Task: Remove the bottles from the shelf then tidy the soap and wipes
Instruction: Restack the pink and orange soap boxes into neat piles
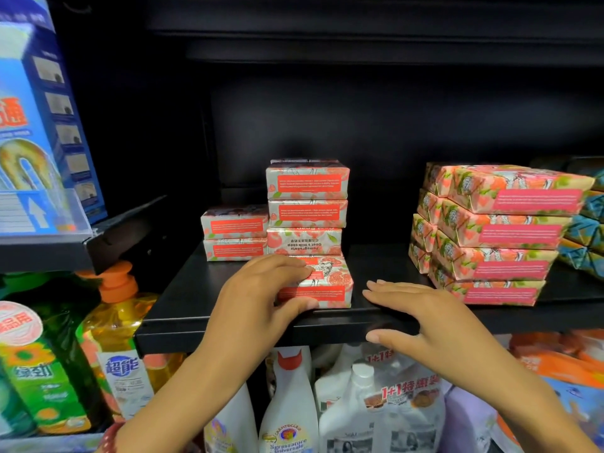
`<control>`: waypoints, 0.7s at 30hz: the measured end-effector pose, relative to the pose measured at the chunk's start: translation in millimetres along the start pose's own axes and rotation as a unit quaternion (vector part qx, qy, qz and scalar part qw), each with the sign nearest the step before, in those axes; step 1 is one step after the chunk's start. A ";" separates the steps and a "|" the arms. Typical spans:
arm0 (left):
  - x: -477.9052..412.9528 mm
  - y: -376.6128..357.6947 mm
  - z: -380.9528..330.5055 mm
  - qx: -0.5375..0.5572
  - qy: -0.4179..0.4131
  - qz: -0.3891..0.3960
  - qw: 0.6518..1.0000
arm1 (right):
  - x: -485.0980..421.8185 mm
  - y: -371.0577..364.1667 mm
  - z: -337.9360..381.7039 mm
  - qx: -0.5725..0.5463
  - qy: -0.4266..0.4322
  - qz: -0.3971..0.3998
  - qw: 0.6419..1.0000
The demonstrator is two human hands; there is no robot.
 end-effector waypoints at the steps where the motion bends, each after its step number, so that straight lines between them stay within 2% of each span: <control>1: -1.4 -0.7 0.5 -0.001 0.010 0.002 1.000 | 0.1 -0.1 -0.1 -0.002 0.000 -0.001 1.000; 11: -7.2 0.9 0.8 0.027 0.030 0.027 0.999 | 1.8 -1.9 9.0 0.024 -0.033 -0.011 0.999; 14: -12.8 23.3 11.4 0.062 0.042 -0.017 0.997 | 0.7 -2.5 19.0 0.047 -0.044 -0.018 0.998; 17: -30.7 41.3 30.2 -0.012 0.030 -0.054 0.998 | -2.0 -1.2 25.7 0.064 -0.054 -0.016 0.996; 21: -54.7 31.3 66.7 -0.144 0.071 0.023 0.987 | -2.8 -3.2 23.4 0.053 -0.056 -0.037 0.996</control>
Point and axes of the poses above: each hand's wrist, its own x-axis away from the middle knuckle, its own y-axis out of the back of the hand, z = x × y, the point moved 4 cm from there along -x, towards the middle knuckle, and after that the axes turned 4 degrees about -x, right-handed, at the moved point
